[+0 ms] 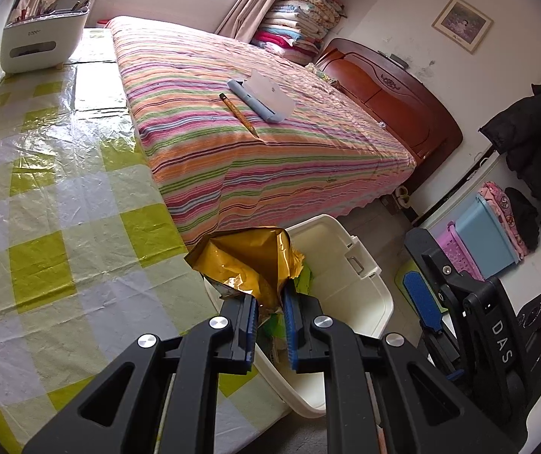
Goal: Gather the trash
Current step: 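Open both grippers to drop the packet and bottle into the bin, then move both open grippers back over the table clutter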
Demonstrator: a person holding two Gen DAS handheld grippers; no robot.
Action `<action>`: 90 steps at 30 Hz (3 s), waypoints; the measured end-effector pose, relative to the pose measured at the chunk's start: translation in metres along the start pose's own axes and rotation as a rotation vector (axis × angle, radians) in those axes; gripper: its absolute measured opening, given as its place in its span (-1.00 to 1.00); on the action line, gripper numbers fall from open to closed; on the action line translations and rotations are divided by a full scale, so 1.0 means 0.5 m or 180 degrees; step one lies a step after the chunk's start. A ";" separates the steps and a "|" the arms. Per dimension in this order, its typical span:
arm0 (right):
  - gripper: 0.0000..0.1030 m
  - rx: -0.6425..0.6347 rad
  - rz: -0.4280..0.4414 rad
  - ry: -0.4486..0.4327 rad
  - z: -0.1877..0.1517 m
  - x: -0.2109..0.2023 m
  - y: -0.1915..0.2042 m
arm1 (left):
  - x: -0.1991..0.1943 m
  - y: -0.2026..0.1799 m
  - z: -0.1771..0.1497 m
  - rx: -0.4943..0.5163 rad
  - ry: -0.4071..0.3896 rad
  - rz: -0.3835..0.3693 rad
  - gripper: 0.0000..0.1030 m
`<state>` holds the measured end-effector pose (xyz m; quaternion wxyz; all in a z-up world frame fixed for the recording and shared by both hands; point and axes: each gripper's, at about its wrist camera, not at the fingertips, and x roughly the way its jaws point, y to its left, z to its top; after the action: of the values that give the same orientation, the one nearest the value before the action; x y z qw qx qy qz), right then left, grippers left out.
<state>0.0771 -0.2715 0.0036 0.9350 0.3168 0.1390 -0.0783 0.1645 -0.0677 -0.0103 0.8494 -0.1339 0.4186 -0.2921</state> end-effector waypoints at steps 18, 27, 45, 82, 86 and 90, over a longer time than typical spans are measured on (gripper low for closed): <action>0.40 0.0133 0.0139 -0.0414 0.003 -0.037 -0.017 | 0.059 -0.053 -0.008 0.0223 0.0086 0.0030 -0.10; 0.42 0.0104 0.0165 -0.0404 0.001 -0.036 -0.013 | 0.019 -0.044 0.000 0.0090 -0.0241 0.0078 0.51; 0.48 -0.0068 0.0287 -0.0300 -0.018 -0.028 0.030 | -0.044 0.009 0.007 -0.0267 -0.0381 0.0041 0.51; 0.53 -0.0455 0.0625 -0.0058 -0.085 -0.020 0.160 | -0.297 0.272 -0.011 -0.0825 -0.0852 0.0688 0.51; 0.53 -0.0496 0.0634 -0.0052 -0.089 -0.020 0.169 | -0.326 0.307 -0.020 -0.0880 -0.0907 0.0813 0.51; 0.54 -0.0504 0.0651 -0.0036 -0.089 -0.018 0.170 | -0.349 0.346 -0.035 -0.0979 -0.0917 0.0913 0.51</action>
<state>0.0791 -0.1765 0.0210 0.9609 0.2542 0.1065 0.0270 0.1337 0.1762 0.0078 0.9027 -0.2409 0.3475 -0.0794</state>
